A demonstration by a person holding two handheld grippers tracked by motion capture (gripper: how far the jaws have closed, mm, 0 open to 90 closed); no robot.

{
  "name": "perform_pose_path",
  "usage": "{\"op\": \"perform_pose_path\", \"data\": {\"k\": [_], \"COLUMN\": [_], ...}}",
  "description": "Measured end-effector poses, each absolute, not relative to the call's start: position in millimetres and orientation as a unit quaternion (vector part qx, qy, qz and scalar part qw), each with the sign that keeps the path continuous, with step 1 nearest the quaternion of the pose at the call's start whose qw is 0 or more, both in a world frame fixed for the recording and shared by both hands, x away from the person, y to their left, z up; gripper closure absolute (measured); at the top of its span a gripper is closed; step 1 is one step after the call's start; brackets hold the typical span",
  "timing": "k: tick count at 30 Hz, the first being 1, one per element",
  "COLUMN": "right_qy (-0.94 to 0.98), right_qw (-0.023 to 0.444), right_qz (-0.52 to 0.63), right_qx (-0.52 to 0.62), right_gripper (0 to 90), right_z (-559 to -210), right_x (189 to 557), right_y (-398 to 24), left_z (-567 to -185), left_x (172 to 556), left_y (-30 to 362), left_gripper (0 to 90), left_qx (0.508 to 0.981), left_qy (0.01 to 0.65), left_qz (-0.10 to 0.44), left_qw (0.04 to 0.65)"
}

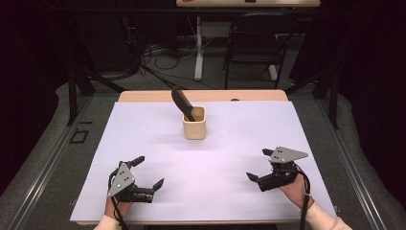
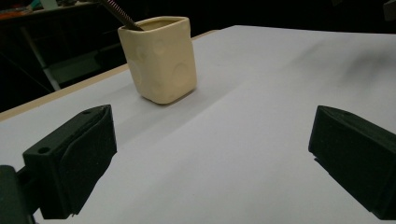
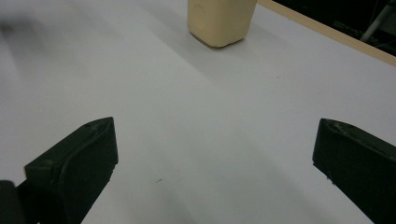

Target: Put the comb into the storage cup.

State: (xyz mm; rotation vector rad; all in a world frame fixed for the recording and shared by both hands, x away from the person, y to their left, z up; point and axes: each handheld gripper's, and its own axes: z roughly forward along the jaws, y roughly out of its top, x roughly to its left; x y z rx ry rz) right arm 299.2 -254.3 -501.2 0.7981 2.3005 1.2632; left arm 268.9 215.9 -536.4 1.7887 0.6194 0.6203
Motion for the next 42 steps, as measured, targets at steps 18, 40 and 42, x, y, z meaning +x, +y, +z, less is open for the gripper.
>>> {"op": "perform_pose_path", "data": {"k": [18, 40, 42], "right_qy": [0.805, 0.799, 0.798], "right_qw": [0.228, 0.237, 0.24], "right_qz": [0.457, 0.463, 0.464], "right_qx": [0.302, 0.302, 0.299], "right_gripper": [0.0, 0.0, 0.0], "right_z": [-514, -518, -517], "right_x": [274, 258, 257], "right_y": [-272, -281, -281], "left_z": [-536, -536, -537], "left_x": [269, 269, 270], "left_y": [216, 216, 216], "left_gripper": [1.0, 0.9, 0.9], "left_qx": [0.755, 0.756, 0.757], "left_qy": [0.26, 0.259, 0.259], "left_qz": [0.262, 0.264, 0.263], "left_qw": [0.543, 0.541, 0.54]}}
